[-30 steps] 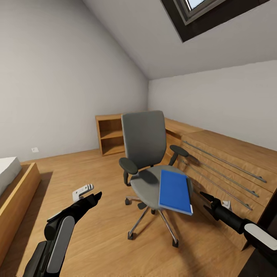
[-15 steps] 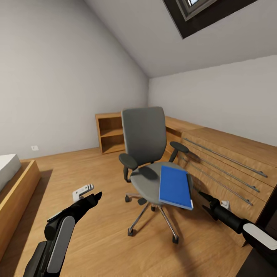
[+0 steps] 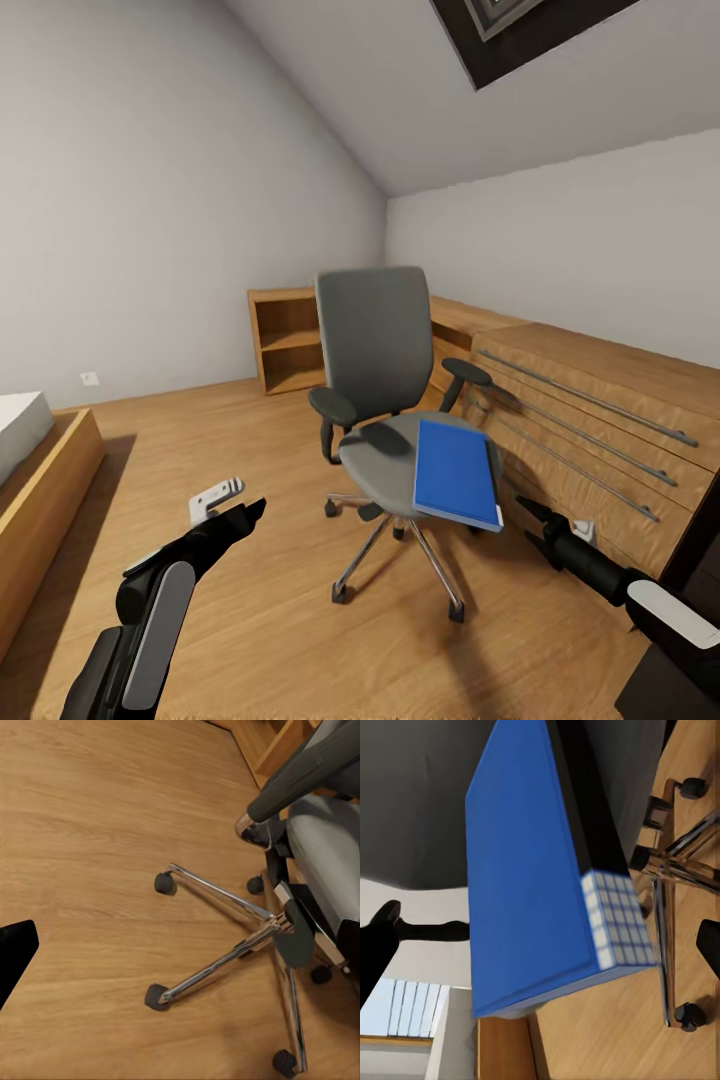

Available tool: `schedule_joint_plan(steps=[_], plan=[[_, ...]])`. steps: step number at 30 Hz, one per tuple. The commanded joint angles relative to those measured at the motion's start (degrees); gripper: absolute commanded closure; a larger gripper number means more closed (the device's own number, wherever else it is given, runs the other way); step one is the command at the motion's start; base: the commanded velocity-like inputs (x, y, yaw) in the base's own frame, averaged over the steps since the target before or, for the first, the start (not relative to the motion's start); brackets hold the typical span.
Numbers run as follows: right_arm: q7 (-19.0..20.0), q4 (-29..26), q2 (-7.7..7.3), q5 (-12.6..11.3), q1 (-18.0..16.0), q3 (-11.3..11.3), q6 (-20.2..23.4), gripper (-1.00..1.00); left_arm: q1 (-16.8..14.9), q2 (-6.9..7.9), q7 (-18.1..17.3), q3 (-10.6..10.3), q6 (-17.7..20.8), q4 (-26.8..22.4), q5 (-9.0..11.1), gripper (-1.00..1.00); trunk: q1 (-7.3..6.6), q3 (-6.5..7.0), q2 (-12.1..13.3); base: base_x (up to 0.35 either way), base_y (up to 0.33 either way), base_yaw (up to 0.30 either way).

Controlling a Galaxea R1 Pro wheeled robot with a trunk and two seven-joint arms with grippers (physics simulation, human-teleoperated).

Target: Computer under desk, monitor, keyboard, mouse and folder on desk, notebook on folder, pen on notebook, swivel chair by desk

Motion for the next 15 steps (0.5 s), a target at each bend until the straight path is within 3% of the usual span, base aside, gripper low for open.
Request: schedule_joint_plan(steps=[1, 15], plan=[[0.2, 0.0, -0.07, -0.6, -0.1, 0.4, 0.1, -1.00, 0.0, -0.04, 0.4, 0.1, 0.2, -0.1, 0.6, -1.00, 0.01, -0.29, 0.0, 0.000, 0.000, 0.000], [0.3, 0.1, 0.67, -0.5, -0.1, 0.5, -1.3, -1.00, 0.0, -0.04, 0.4, 0.0, 0.2, -0.1, 0.6, -1.00, 0.37, -3.39, -0.2, 0.000, 0.000, 0.000]])
